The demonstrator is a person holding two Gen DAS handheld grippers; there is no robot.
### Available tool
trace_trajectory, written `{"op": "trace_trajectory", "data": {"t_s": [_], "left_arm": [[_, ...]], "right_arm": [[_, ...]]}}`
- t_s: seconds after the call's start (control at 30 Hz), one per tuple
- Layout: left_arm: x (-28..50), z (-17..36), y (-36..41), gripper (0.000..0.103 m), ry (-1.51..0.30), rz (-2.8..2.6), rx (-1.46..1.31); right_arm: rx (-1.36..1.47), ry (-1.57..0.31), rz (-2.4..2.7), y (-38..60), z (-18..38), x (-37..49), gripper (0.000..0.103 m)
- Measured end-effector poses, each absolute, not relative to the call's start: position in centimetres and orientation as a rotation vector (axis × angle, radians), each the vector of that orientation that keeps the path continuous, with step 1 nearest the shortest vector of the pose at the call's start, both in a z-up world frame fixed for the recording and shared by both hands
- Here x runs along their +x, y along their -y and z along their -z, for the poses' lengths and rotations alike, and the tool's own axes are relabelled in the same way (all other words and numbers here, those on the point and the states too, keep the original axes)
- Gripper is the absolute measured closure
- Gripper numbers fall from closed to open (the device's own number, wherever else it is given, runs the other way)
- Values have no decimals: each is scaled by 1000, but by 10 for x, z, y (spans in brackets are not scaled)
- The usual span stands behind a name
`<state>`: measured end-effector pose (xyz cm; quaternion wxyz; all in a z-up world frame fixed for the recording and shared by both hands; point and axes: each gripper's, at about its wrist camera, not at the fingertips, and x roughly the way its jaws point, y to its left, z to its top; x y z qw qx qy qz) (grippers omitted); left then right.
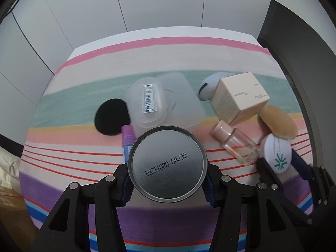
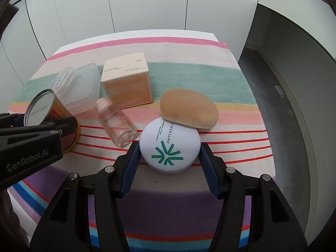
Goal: Organize objects
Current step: 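Grasp the silver-lidded jar with the left tool while the right tool grasps the white compact, then lift the jar and compact and carry both toward the cardboard box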
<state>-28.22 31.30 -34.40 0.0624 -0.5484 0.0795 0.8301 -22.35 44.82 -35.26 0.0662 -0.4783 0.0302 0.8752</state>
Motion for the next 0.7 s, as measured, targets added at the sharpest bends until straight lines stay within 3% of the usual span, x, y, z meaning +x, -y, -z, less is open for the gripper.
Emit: {"op": "trace_trajectory", "data": {"t_s": [0.33, 0.7], "left_arm": [[-277, 317, -303, 48, -334, -2524, -1622], [-270, 236, -283, 48, -294, -2618, -1561]], "right_arm": [[-1421, -74, -2678, -446, 325, -212, 44], [-1284, -129, -2774, -445, 227, -219, 44]]}}
